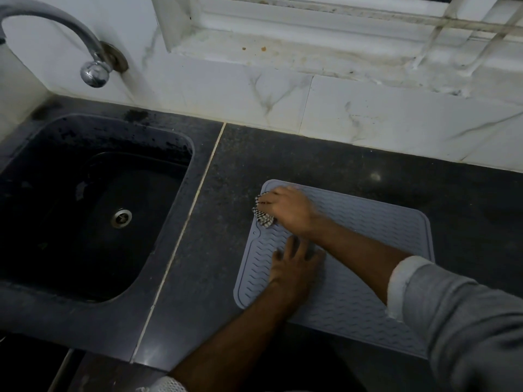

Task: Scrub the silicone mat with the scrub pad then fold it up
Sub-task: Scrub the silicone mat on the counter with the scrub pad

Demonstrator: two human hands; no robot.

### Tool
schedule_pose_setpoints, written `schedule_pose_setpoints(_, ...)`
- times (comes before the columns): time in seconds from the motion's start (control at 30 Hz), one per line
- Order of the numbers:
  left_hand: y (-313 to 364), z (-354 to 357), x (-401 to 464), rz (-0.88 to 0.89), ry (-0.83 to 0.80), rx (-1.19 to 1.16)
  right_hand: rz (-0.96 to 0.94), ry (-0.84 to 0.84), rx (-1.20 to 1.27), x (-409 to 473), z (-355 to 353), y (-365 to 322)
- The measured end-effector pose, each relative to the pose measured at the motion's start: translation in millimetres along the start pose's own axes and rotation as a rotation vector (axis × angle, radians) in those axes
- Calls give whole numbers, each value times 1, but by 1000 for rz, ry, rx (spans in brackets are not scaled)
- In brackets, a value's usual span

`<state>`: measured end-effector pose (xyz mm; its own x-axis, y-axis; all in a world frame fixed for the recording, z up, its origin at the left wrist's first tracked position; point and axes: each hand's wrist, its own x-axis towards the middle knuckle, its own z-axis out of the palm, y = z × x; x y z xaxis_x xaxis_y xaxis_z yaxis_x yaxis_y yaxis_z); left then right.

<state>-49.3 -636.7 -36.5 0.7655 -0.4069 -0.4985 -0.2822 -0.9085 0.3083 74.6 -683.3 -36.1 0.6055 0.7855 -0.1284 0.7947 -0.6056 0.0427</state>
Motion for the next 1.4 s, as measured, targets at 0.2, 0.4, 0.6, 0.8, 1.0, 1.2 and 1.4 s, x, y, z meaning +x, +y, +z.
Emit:
schedule_pose_setpoints(0.2, -1, 2, 3, -20, -19, -7, 55, 5, 87, -45, 21, 27)
schedule_pose_setpoints(0.4, 0, -1, 4, -24, -26, 7, 123, -26, 53, -54, 15, 40)
schedule_pose_setpoints(0.6, 0, -1, 6, -15, -28, 39, 101, 37, 77, -21, 16, 12)
schedule_pose_setpoints(0.8, -1, 1, 8, -27, -24, 32, 117, -24, 100, -81, 28, 53)
schedule_pose_setpoints(1.0, -2, 2, 9, -19, -22, 37, 215, 34, 171, -64, 10, 51)
schedule_pose_setpoints(1.2, -3, 6, 12, -22, -11, 75, 164, -9, 152, -49, 18, 28)
schedule_pose_setpoints(1.4, -2, 3, 12, -32, -32, 62, 199, -21, 163, -110, 24, 63)
